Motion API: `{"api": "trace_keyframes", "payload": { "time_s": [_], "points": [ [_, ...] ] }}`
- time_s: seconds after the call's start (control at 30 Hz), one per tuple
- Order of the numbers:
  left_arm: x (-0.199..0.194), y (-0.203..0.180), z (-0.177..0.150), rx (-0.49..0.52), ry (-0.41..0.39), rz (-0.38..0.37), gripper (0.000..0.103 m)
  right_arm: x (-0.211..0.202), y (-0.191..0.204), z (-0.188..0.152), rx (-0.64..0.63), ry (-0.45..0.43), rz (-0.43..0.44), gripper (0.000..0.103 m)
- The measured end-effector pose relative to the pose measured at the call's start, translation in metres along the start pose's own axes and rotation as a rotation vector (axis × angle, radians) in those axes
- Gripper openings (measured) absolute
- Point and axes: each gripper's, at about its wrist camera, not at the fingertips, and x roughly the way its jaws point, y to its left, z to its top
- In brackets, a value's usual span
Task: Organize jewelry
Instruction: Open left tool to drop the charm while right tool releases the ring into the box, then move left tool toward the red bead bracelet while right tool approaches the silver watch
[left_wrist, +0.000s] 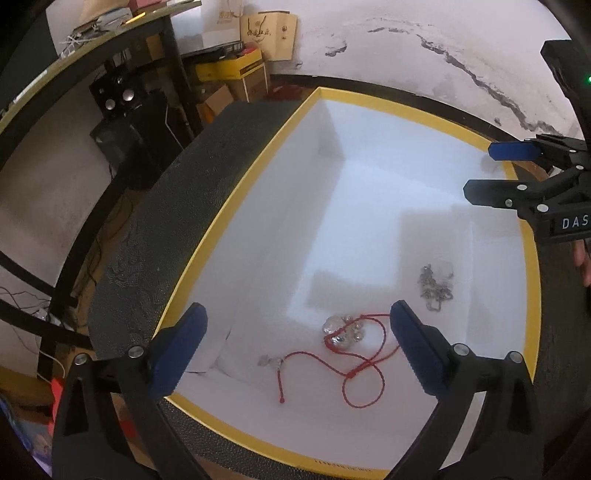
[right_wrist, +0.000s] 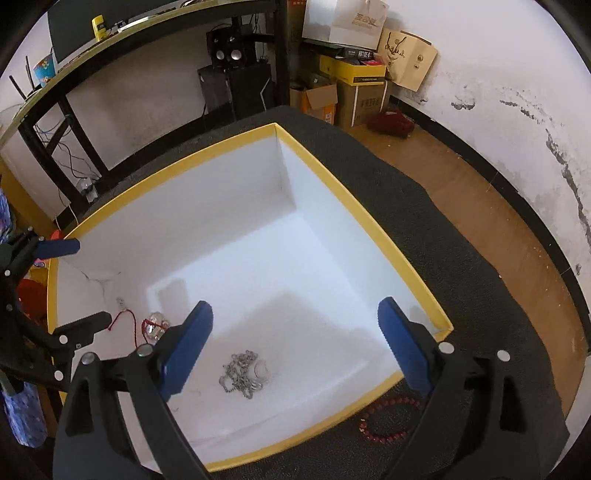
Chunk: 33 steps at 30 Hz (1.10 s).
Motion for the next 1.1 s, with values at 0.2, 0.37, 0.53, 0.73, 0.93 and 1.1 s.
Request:
{"api": "trace_keyframes", "payload": {
  "time_s": [0.2, 0.37, 0.53, 0.73, 0.93, 1.1],
  "points": [
    [-0.016, 0.003, 0.0, -0.022, -0.022, -0.006, 0.096, -0.021, 0.003, -0.007, 0.031, -0.026, -0.005, 0.088],
    [-0.042, 0.001, 0.0, -0.028, -0.051, 0.0, 0.096, -0.079, -0.007, -0.025, 0.069, -0.099, -0.026, 0.088],
    [-0.082, -0.035, 0.001, 0.027, -0.114, -0.026, 0.096, -0.158, -0.032, -0.073, 0.126, -0.161, -0.088, 0.088],
    [-0.126, -0.128, -0.004, 0.152, -0.18, -0.134, 0.097, -0.255, -0.074, -0.179, 0.253, -0.182, -0.264, 0.088],
    [-0.144, -0.23, -0.018, 0.256, -0.2, -0.277, 0.097, -0.324, -0.115, -0.312, 0.462, -0.179, -0.442, 0.092],
    [-0.134, -0.279, -0.042, 0.334, -0.231, -0.3, 0.097, -0.331, -0.126, -0.397, 0.612, -0.166, -0.499, 0.092]
  ]
}}
